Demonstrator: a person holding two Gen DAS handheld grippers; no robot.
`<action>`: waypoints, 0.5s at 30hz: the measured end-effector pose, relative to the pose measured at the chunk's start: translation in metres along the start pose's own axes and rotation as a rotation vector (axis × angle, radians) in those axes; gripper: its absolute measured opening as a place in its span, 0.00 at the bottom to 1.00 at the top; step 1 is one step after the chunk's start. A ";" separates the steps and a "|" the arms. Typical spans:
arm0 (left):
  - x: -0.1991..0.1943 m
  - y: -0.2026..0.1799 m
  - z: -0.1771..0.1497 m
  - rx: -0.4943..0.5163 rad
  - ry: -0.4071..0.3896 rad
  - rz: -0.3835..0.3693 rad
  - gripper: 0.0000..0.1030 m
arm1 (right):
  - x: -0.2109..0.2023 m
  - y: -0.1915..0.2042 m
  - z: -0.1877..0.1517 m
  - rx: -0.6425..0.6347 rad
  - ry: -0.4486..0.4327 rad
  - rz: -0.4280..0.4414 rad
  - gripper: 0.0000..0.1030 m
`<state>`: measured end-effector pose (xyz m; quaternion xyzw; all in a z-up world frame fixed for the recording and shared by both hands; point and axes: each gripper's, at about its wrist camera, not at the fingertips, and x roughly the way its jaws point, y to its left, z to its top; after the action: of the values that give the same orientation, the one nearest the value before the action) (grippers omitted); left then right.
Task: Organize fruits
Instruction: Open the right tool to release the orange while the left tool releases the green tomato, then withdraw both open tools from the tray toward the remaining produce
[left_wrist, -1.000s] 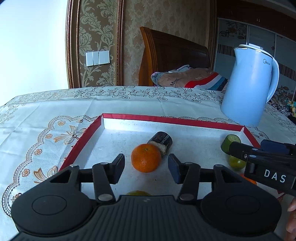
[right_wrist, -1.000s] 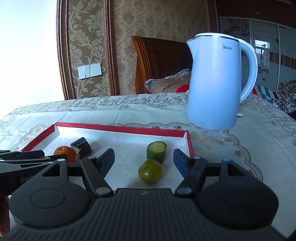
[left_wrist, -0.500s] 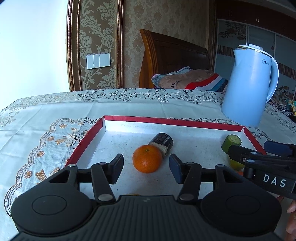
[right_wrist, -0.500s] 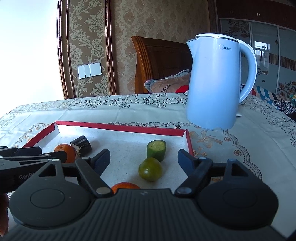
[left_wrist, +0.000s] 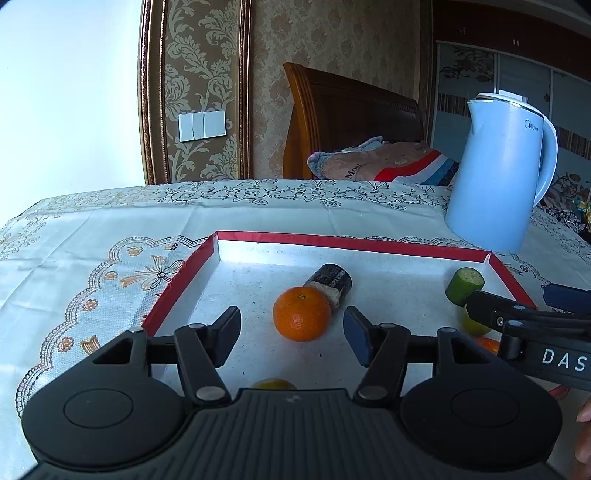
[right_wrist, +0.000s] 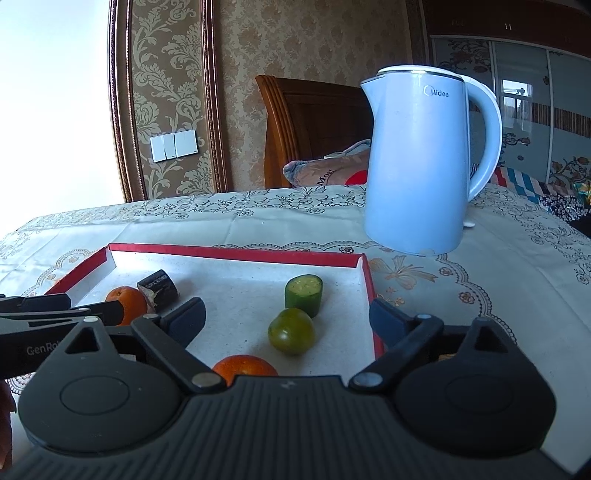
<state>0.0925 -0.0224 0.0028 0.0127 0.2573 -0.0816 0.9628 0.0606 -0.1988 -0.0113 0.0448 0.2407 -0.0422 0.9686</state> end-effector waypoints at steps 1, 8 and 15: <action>-0.001 0.000 0.000 -0.001 -0.002 0.003 0.59 | -0.001 0.000 0.000 -0.003 -0.002 -0.002 0.94; -0.004 0.004 -0.003 -0.010 0.000 0.008 0.59 | -0.004 -0.002 -0.003 0.008 -0.001 -0.001 1.00; -0.008 0.004 -0.006 -0.001 -0.006 0.014 0.60 | -0.005 -0.002 -0.006 0.009 0.004 0.009 1.00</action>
<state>0.0832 -0.0166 0.0013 0.0136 0.2543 -0.0749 0.9641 0.0533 -0.2000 -0.0142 0.0506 0.2425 -0.0388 0.9681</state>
